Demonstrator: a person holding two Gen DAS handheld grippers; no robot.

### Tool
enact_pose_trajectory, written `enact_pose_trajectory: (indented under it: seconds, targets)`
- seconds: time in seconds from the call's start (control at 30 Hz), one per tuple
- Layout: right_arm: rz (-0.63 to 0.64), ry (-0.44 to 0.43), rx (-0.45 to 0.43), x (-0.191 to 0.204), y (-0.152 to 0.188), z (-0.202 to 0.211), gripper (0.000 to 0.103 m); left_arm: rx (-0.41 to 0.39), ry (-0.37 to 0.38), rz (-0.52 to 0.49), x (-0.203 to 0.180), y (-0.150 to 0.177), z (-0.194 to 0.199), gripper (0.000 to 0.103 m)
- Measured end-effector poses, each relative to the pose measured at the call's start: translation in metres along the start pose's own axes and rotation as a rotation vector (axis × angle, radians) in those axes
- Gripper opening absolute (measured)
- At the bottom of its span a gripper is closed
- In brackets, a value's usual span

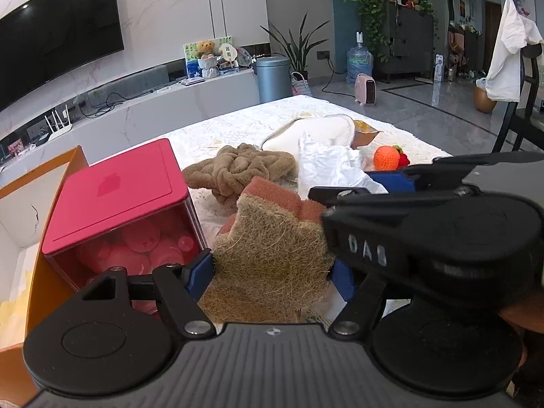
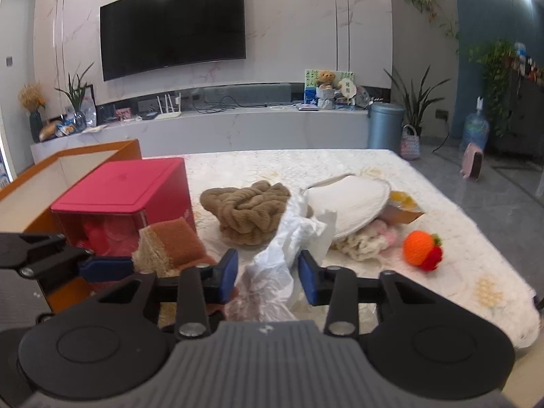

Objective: Organize soft objects

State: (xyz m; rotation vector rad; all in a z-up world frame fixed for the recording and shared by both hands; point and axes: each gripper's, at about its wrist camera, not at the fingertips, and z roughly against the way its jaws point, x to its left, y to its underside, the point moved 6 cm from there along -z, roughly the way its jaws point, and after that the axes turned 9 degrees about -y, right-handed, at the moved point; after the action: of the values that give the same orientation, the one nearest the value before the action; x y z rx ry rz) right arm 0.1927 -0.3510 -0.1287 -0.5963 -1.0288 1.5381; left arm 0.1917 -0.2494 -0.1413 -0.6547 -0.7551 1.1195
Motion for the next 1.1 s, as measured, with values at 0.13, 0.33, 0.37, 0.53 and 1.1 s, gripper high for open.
enact_pose_trajectory:
  seconds: [0.13, 0.33, 0.37, 0.53, 1.1]
  targets:
    - [-0.008, 0.051, 0.037, -0.006, 0.004, -0.007, 0.012, -0.004, 0.001, -0.001, 0.0, 0.001, 0.004, 0.082]
    - [-0.1, 0.013, -0.104, -0.012, -0.014, 0.014, 0.008, -0.038, 0.02, 0.034, 0.008, -0.007, 0.018, 0.082]
    - [-0.106, 0.017, -0.123, -0.013, -0.017, 0.019, 0.008, -0.048, 0.023, 0.041, 0.01, -0.009, 0.022, 0.082]
    - [-0.071, 0.02, -0.171, -0.006, -0.029, 0.038, 0.008, -0.076, 0.047, 0.112, 0.026, -0.021, 0.042, 0.082]
    - [0.007, 0.027, -0.303, 0.017, -0.083, 0.104, 0.008, -0.165, 0.072, 0.389, 0.127, -0.064, 0.077, 0.082]
